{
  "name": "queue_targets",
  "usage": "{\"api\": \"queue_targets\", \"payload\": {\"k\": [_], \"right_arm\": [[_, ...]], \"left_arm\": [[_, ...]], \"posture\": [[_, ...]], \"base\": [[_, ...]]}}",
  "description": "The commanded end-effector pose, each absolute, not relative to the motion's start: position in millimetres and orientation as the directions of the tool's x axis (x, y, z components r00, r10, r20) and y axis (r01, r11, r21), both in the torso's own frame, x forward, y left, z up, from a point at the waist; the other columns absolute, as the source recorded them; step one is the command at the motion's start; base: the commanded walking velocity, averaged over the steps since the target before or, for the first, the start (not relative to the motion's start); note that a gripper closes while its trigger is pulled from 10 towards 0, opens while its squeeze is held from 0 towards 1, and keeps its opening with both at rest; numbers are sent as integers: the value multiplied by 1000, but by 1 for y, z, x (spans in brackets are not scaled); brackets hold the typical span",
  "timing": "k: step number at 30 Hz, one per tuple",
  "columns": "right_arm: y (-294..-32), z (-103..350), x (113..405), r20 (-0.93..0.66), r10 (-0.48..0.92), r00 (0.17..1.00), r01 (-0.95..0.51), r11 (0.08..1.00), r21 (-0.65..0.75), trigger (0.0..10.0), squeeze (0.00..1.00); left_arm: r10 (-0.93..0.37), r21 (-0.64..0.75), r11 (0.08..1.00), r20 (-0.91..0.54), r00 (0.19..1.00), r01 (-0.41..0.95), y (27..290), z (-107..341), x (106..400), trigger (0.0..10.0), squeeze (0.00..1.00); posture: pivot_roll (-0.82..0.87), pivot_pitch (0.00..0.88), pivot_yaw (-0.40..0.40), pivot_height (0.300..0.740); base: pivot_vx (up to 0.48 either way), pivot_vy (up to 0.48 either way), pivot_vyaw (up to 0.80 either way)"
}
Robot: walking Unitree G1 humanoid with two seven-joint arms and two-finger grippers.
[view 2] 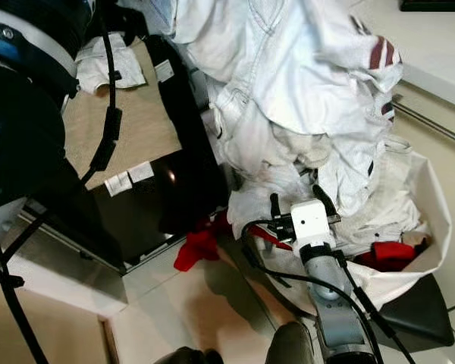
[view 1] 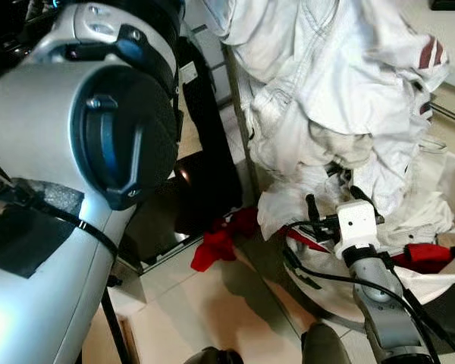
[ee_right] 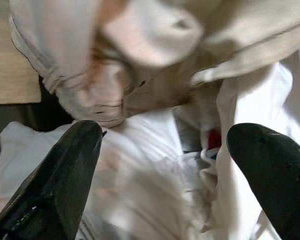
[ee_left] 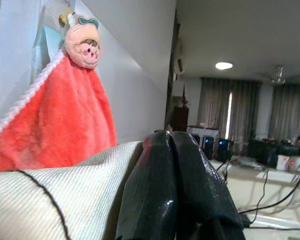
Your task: Clothes washing
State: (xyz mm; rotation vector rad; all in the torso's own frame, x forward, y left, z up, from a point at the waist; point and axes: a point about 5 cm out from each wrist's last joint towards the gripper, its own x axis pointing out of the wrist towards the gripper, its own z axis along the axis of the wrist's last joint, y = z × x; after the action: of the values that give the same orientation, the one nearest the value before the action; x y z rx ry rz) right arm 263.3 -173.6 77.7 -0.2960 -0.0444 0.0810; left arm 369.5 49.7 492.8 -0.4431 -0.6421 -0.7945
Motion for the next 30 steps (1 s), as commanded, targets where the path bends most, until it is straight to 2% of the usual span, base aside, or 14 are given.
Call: {"api": "queue_targets", "payload": {"k": [1,7,14,23,25,26,27,28,30], "right_arm": [[-166,79,268,48,104,993,-87,955,-283,10000,0],[-162,79,274,60,103,993,-83,957,-278,10000,0],[-160,78,275,65,99,993,-78,960,-271,10000,0],[-158,78,281,73,108,991,-86,962,-261,10000,0],[-158,78,282,72,113,991,-91,963,-255,10000,0],[-158,79,283,72,125,990,-103,963,-249,10000,0],[-158,79,283,72,125,990,-103,963,-249,10000,0],[-158,81,286,73,128,989,-109,967,-229,10000,0],[-159,84,289,77,125,989,-105,969,-223,10000,0]], "left_arm": [[-463,3,683,775,429,730,65,549,338,0,0],[-419,35,738,806,418,673,79,577,320,0,0],[-377,36,771,830,410,636,94,589,312,0,0],[-276,23,888,826,491,460,135,589,316,0,0],[-253,30,915,820,514,402,148,585,319,0,0],[-213,25,941,816,537,337,164,583,320,0,0],[-213,25,941,816,537,337,164,583,320,0,0],[-180,18,958,814,552,285,177,581,321,0,0],[-161,22,969,807,568,244,187,578,322,0,0]], "posture": [[-249,0,250,740],[-243,0,268,740],[-240,0,266,740],[-220,0,245,740],[-208,0,227,740],[-197,0,215,740],[-197,0,215,740],[-190,0,207,740],[-181,0,197,740]], "base": [[0,0,0],[0,0,0],[0,0,0],[0,0,0],[0,0,0],[0,0,0],[0,0,0],[0,0,0],[0,0,400]]}}
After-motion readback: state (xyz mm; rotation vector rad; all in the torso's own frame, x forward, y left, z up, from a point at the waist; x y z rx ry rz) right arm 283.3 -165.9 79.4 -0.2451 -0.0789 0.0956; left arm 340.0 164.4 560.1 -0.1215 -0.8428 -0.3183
